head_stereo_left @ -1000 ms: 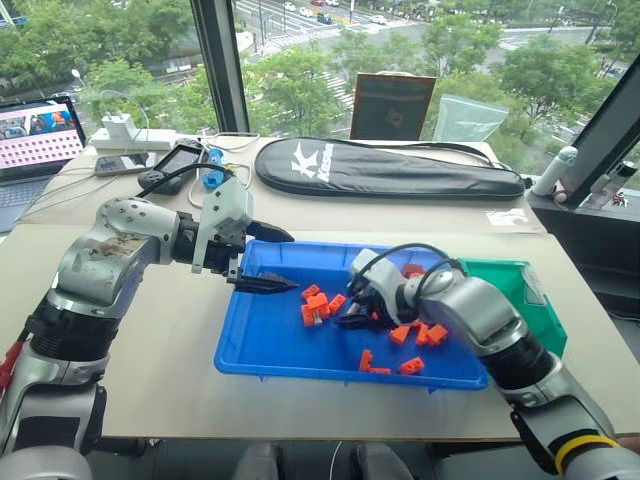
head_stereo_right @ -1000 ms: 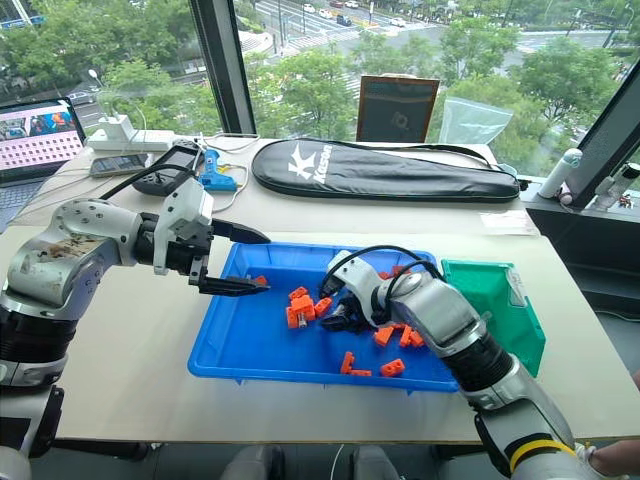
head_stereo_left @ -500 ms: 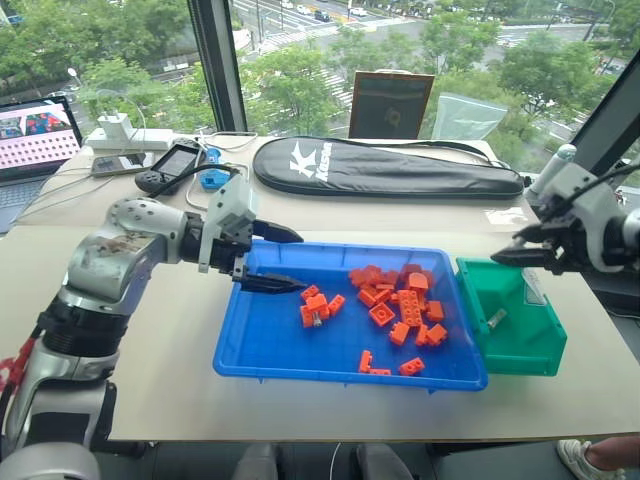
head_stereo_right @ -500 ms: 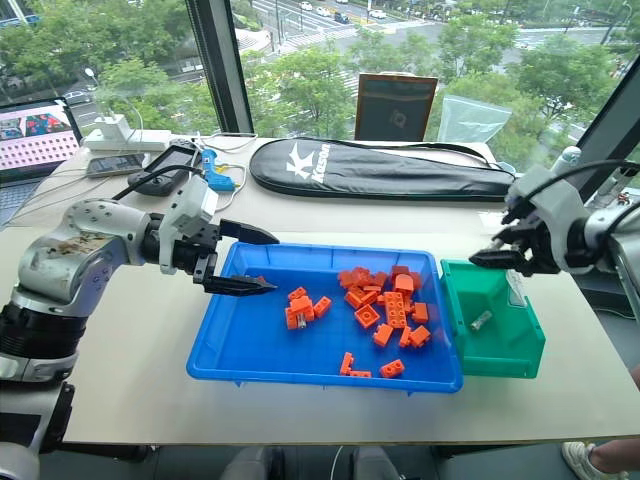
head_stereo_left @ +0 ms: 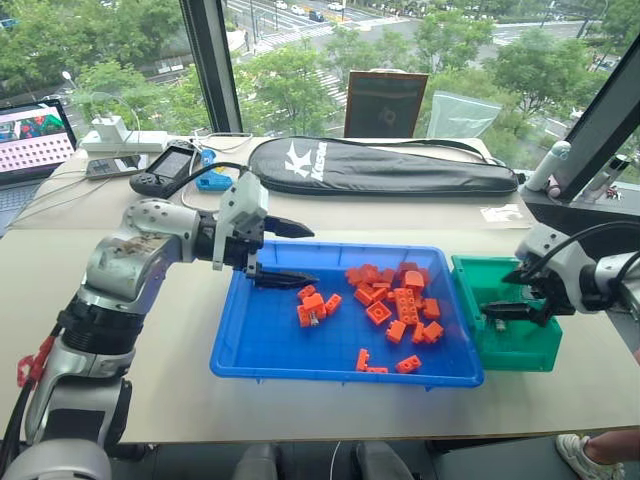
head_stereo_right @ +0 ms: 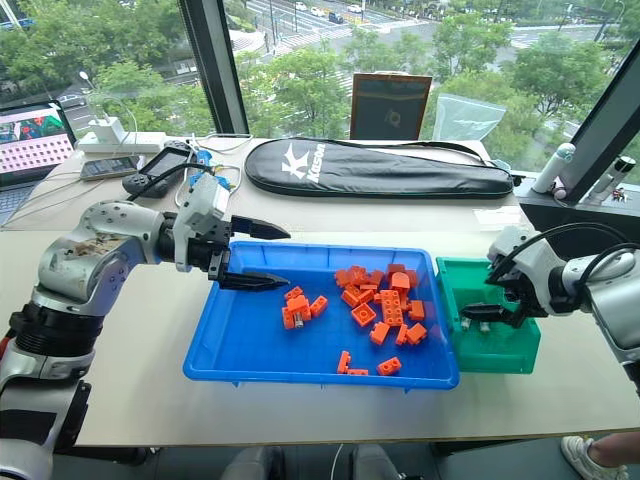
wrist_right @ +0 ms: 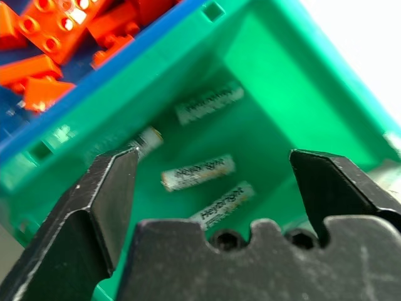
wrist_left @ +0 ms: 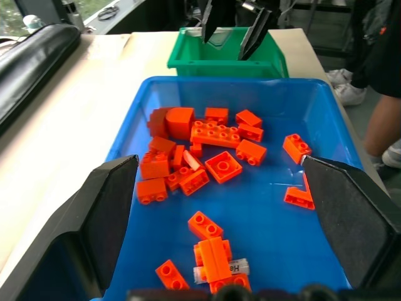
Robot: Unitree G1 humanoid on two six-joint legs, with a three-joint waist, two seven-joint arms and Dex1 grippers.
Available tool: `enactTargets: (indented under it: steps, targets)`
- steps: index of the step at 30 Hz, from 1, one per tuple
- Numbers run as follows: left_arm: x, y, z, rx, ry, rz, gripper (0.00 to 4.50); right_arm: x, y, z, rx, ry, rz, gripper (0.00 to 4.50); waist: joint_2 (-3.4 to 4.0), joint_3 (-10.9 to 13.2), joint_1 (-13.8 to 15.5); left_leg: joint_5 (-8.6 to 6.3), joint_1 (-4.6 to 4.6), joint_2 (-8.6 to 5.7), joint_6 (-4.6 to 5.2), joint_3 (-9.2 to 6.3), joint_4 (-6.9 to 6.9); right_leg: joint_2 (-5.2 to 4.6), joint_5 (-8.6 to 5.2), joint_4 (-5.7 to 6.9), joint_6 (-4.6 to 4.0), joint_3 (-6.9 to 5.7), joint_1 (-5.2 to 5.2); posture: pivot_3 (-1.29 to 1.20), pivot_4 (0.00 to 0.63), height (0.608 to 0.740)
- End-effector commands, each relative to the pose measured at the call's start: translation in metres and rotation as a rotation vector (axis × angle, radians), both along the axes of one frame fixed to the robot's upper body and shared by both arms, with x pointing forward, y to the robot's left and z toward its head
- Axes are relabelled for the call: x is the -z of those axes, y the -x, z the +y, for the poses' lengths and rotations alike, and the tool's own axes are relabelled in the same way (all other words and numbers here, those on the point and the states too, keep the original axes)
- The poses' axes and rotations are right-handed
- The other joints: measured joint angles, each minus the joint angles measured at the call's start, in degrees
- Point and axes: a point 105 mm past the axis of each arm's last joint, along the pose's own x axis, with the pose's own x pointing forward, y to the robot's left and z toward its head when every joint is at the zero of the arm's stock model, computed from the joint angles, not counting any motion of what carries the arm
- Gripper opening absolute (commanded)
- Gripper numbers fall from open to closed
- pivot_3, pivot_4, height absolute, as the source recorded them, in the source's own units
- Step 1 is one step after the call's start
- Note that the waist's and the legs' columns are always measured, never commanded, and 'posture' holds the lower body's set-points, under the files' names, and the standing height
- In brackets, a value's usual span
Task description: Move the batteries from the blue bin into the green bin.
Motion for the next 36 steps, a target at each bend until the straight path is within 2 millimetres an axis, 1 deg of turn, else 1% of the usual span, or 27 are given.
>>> enactTargets:
  steps: [1,3,4,5,7,8,10,11,12,13,14,16,18,20,24,28,31,32,33,36]
  targets:
    - [-0.013,-0.010,0.009,-0.091,0.007,-0.107,4.50,-0.067,-0.021,0.034,-0.139,-0.021,-0.364,4.44,0.02,0.0,-0.4,0.00,0.01,0.00,0.00,0.01,0.00,0.00,0.00,0.00,0.00,0.02,0.00,0.00,0.150,0.733]
    - [-0.015,-0.013,0.011,-0.115,0.017,-0.140,4.50,-0.086,-0.029,0.061,-0.171,-0.129,-0.465,4.44,0.01,0.0,-0.8,0.00,0.12,0.05,-0.01,0.01,0.00,0.07,0.01,0.03,0.00,0.06,0.03,0.00,0.150,0.733]
    - [-0.016,-0.015,0.012,-0.131,0.020,-0.158,4.50,-0.091,-0.030,0.075,-0.194,-0.165,-0.494,4.44,0.02,0.0,-0.8,0.02,0.13,0.04,-0.03,-0.01,-0.01,0.09,0.01,0.04,-0.01,0.09,0.03,0.00,0.150,0.733]
    - [-0.017,-0.015,0.013,-0.143,0.030,-0.172,4.50,-0.084,-0.027,0.097,-0.247,-0.219,-0.426,4.44,0.01,0.0,-0.7,0.03,0.16,0.04,-0.04,-0.05,-0.01,0.10,0.01,0.14,-0.01,0.07,0.04,0.00,0.150,0.733]
    - [-0.020,-0.015,0.015,-0.163,0.046,-0.194,4.50,-0.071,-0.022,0.129,-0.327,-0.268,-0.339,4.44,0.03,0.1,-0.6,0.03,0.17,0.07,-0.04,-0.08,-0.01,0.13,0.01,0.19,-0.02,0.05,0.03,0.00,0.150,0.733]
    - [-0.021,-0.015,0.016,-0.172,0.052,-0.203,4.50,-0.067,-0.021,0.139,-0.352,-0.277,-0.325,4.44,0.02,0.1,-0.4,0.03,0.17,0.07,-0.04,-0.09,-0.02,0.13,0.01,0.21,-0.02,0.04,0.04,0.00,0.150,0.733]
    - [-0.022,-0.016,0.017,-0.184,0.054,-0.216,4.50,-0.062,-0.019,0.151,-0.387,-0.288,-0.328,4.44,0.02,0.1,0.0,0.02,0.10,0.07,-0.04,-0.12,-0.01,0.10,0.01,0.17,-0.02,-0.01,0.05,0.00,0.150,0.733]
    - [-0.018,-0.015,0.022,-0.180,0.044,-0.173,4.50,-0.054,-0.015,0.170,-0.462,-0.336,-0.301,4.44,0.02,0.1,0.3,0.02,0.01,0.01,-0.04,-0.12,-0.01,0.05,0.01,0.16,-0.02,-0.01,0.01,0.00,0.150,0.733]
    - [-0.016,-0.013,0.025,-0.177,0.038,-0.140,4.50,-0.048,-0.010,0.184,-0.517,-0.373,-0.283,4.44,0.01,0.1,0.5,0.02,-0.04,-0.04,-0.04,-0.11,0.00,-0.01,0.01,0.14,-0.01,-0.01,-0.02,0.00,0.150,0.733]
    - [-0.012,-0.011,0.033,-0.171,0.019,-0.122,4.50,-0.039,-0.002,0.201,-0.596,-0.403,-0.231,4.44,0.01,0.1,0.7,0.02,-0.04,-0.04,-0.04,-0.10,0.03,-0.01,0.01,0.10,-0.01,-0.01,0.00,0.00,0.150,0.733]
    - [-0.010,-0.009,0.039,-0.173,0.009,-0.109,4.50,-0.031,0.005,0.211,-0.652,-0.409,-0.193,4.44,0.01,0.1,0.7,0.02,-0.09,-0.06,-0.04,-0.10,0.04,-0.02,0.01,0.10,-0.01,-0.02,-0.02,0.00,0.150,0.733]
    - [-0.008,-0.006,0.046,-0.176,0.004,-0.091,4.50,-0.021,0.012,0.219,-0.694,-0.421,-0.131,4.44,0.02,0.1,0.8,0.02,-0.09,-0.04,-0.04,-0.09,0.03,-0.01,0.01,0.11,-0.01,-0.03,-0.06,0.00,0.150,0.733]
    - [-0.006,-0.004,0.052,-0.203,0.043,-0.005,4.50,-0.007,0.011,0.222,-0.698,-0.408,-0.089,4.44,0.02,0.1,1.0,0.02,-0.09,0.00,-0.04,-0.12,0.03,0.01,0.01,0.14,-0.01,-0.07,-0.06,0.00,0.150,0.733]
    - [-0.002,-0.005,0.059,-0.236,0.065,0.039,4.50,0.004,0.009,0.225,-0.704,-0.391,-0.067,4.44,0.02,0.1,1.2,0.02,-0.09,-0.01,-0.04,-0.13,0.04,0.00,0.01,0.16,-0.01,-0.10,-0.04,0.00,0.150,0.733]
    - [0.007,0.001,0.066,-0.261,0.091,0.084,4.50,0.009,0.003,0.232,-0.711,-0.411,-0.061,4.44,0.02,0.1,1.1,0.03,-0.04,0.00,-0.04,-0.13,0.17,0.01,0.02,0.19,-0.02,-0.11,0.03,0.00,0.150,0.733]
    - [0.018,-0.004,0.077,-0.334,0.117,0.040,4.50,0.021,-0.004,0.234,-0.710,-0.392,-0.049,4.44,0.02,0.1,1.0,0.03,-0.02,0.07,-0.05,-0.14,0.16,0.08,0.03,0.26,-0.04,-0.11,0.00,0.00,0.150,0.733]
    - [0.029,0.007,0.077,-0.315,0.189,0.064,4.50,0.024,-0.010,0.239,-0.707,-0.411,-0.042,4.44,0.02,0.1,0.9,0.03,-0.02,0.08,-0.05,-0.13,0.16,0.08,0.03,0.25,-0.04,-0.10,0.00,0.00,0.150,0.733]
    - [0.030,0.012,0.076,-0.300,0.203,0.038,4.50,0.025,-0.012,0.240,-0.705,-0.414,-0.040,4.44,0.02,0.1,0.8,0.02,-0.02,0.08,-0.05,-0.12,0.16,0.07,0.04,0.23,-0.05,-0.09,0.00,0.00,0.150,0.733]
    - [0.033,0.015,0.076,-0.293,0.197,0.029,4.50,0.027,-0.013,0.241,-0.706,-0.411,-0.038,4.44,0.02,0.1,0.8,0.02,-0.02,0.08,-0.05,-0.12,0.16,0.07,0.04,0.24,-0.05,-0.09,0.00,0.00,0.150,0.733]
    - [0.049,0.022,0.084,-0.286,0.144,0.075,4.50,0.033,-0.016,0.242,-0.706,-0.409,-0.024,4.44,0.02,0.1,0.9,0.02,-0.03,0.09,-0.05,-0.13,0.16,0.07,0.04,0.25,-0.06,-0.10,-0.01,0.00,0.150,0.733]
